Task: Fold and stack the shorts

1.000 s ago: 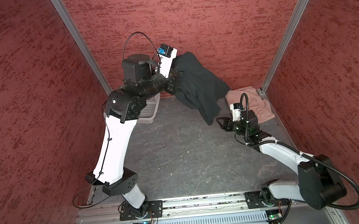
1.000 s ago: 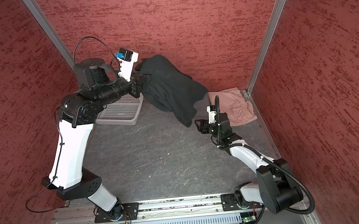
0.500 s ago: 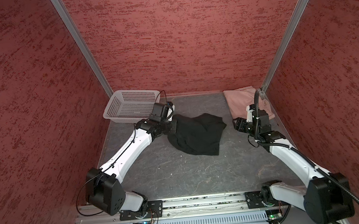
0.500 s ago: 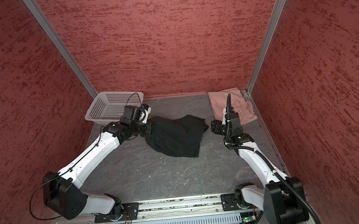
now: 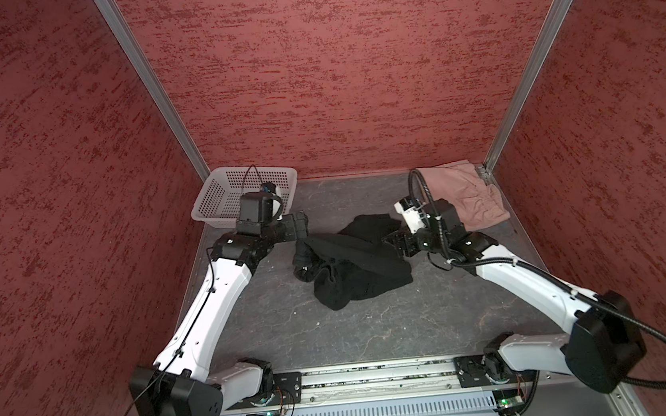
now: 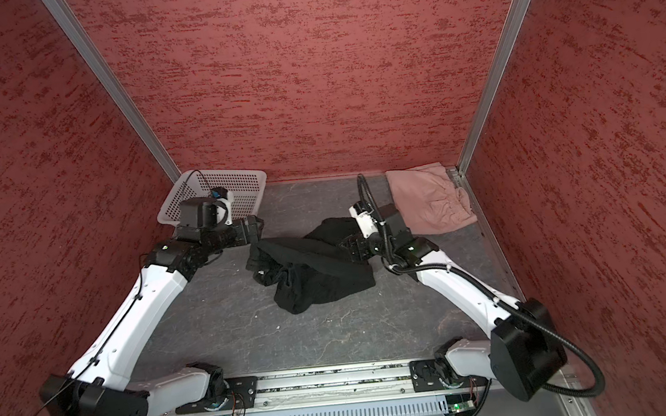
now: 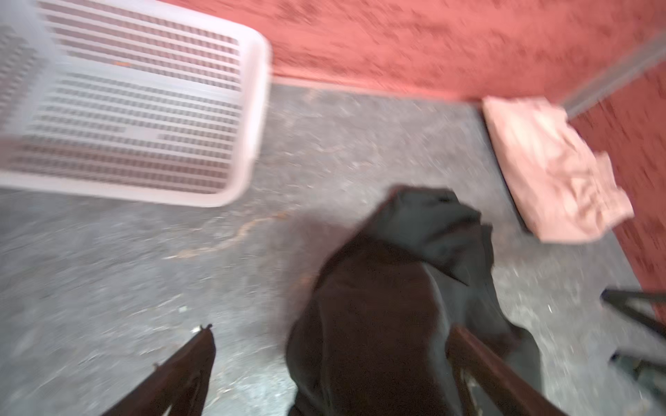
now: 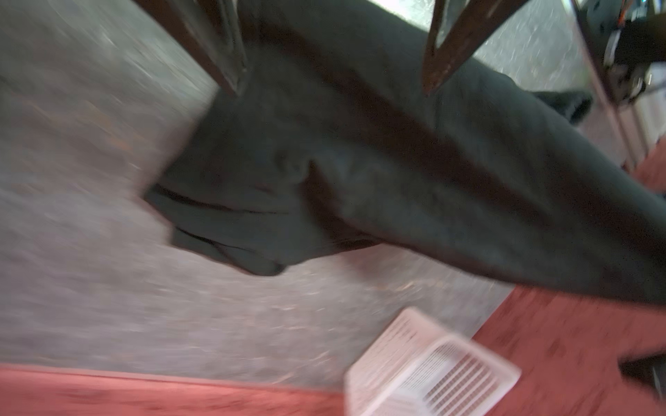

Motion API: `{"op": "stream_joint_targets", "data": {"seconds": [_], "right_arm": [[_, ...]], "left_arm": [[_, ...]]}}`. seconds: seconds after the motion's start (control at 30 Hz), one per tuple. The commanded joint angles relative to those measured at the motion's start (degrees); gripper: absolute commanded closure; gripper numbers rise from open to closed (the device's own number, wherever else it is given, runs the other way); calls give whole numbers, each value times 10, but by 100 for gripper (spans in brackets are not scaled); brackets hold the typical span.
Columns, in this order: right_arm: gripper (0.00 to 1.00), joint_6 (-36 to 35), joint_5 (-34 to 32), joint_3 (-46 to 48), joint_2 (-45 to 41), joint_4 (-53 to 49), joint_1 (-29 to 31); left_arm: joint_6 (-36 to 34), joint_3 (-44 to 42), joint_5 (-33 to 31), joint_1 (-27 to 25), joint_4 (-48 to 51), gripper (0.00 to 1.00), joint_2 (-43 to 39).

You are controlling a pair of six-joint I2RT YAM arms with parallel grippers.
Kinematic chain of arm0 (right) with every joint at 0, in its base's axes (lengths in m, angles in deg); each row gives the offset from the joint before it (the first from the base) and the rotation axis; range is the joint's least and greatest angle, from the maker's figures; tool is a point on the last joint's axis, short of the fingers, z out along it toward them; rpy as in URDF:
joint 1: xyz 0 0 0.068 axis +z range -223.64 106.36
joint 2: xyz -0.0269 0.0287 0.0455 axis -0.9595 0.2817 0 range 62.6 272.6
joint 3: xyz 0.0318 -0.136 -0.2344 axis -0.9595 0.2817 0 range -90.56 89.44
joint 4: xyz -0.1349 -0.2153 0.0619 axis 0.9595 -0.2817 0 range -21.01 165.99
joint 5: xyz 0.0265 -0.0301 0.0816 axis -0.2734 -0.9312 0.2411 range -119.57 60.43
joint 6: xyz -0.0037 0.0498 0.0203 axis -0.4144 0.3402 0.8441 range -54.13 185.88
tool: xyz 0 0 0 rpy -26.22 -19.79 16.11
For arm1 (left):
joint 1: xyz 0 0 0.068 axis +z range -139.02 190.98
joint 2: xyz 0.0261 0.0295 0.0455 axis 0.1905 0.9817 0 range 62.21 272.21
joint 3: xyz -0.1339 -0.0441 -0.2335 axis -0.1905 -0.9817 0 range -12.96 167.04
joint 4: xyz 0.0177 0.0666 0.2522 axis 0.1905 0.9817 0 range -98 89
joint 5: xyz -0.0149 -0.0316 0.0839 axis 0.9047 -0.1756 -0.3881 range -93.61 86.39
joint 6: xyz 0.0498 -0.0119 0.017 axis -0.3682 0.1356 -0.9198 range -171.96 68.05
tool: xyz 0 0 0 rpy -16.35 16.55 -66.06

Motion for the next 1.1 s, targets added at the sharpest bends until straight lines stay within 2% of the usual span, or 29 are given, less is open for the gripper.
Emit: {"op": "stream_joint_targets", "data": {"seconds": [0.0, 0.1, 0.2, 0.37, 0.5, 0.63, 0.67, 0.73, 0.8, 0.87, 0.9, 1.0, 1.07], "right_arm": [[20, -82, 22, -57, 61, 6, 55], [19, -106, 37, -109, 119, -12, 98], [19, -121, 35, -144, 159, -27, 135], [18, -119, 54, -161, 224, 3, 173], [18, -111, 32, -178, 293, 48, 184], [21, -98, 80, -190, 335, 100, 184], [24, -91, 91, -194, 345, 116, 184], [40, -77, 86, -199, 364, 135, 184], [68, -78, 59, -210, 380, 125, 180], [96, -77, 46, -212, 384, 115, 169], [100, -71, 41, -207, 378, 110, 160], [100, -52, 36, -177, 341, 105, 121], [100, -66, -3, -167, 322, 71, 108]], "left_arm": [[27, -30, 0, 48, 47, 1, -33], [36, -71, 43, 83, 41, 1, -44], [54, -115, 96, 91, 13, 1, -27], [64, -137, 109, 91, -11, 1, 3], [70, -139, 152, 92, -36, 1, -20], [86, -147, 192, 91, -44, 1, -42], [90, -151, 216, 91, -49, 0, -47], [101, -155, 264, 91, -53, 1, -55], [106, -157, 308, 92, -46, 1, -66], [90, -136, 304, 91, 0, 1, -69], [81, -121, 275, 90, 34, 1, -69], [55, -80, 180, 90, 103, 1, -72], [41, -54, 139, 90, 127, 1, -72]]}}
